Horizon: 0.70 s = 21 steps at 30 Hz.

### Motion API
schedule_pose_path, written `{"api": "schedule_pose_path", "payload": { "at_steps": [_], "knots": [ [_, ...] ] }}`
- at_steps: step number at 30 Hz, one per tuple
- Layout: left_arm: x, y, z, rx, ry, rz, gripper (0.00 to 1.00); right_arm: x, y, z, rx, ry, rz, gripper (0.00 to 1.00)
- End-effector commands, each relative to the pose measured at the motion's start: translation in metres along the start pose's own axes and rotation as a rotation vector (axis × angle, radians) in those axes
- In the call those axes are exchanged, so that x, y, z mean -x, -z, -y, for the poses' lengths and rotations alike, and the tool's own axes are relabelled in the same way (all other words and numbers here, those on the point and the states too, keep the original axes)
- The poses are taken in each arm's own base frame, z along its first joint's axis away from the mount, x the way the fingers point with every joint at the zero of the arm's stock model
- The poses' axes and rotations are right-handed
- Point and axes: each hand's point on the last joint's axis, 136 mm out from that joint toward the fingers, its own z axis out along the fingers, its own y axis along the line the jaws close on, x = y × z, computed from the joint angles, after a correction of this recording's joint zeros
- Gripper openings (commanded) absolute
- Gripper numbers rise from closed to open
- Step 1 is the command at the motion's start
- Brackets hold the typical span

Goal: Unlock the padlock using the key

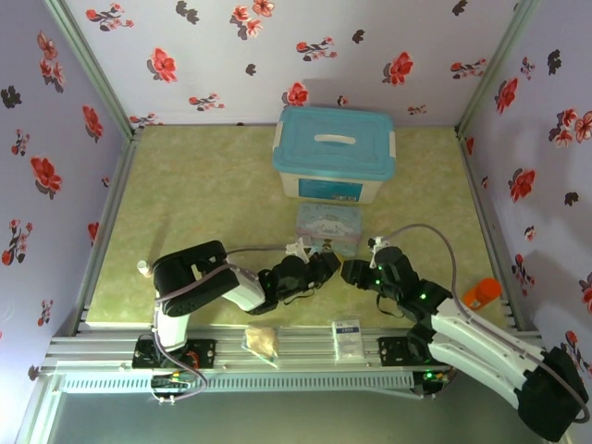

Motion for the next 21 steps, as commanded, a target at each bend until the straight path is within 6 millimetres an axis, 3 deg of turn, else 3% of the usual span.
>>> {"api": "schedule_pose_path", "payload": {
  "at_steps": [1, 4, 12, 21],
  "knots": [
    [-0.020, 0.004, 0.011, -0.039, -0.025, -0.082, 0.00, 0.024, 0.015, -0.005, -0.030, 0.213, 0.113, 0.51],
    [-0.018, 0.006, 0.008, -0.006, -0.062, -0.075, 0.00, 0.021, 0.012, -0.005, -0.018, 0.266, 0.122, 0.53],
    [-0.013, 0.011, -0.012, 0.048, -0.061, -0.070, 0.00, 0.000, 0.008, -0.020, 0.000, 0.493, 0.090, 0.47],
    [0.011, 0.020, -0.009, 0.037, -0.054, -0.029, 0.00, -0.013, -0.001, -0.031, -0.004, 0.601, 0.048, 0.47]
  ]
}}
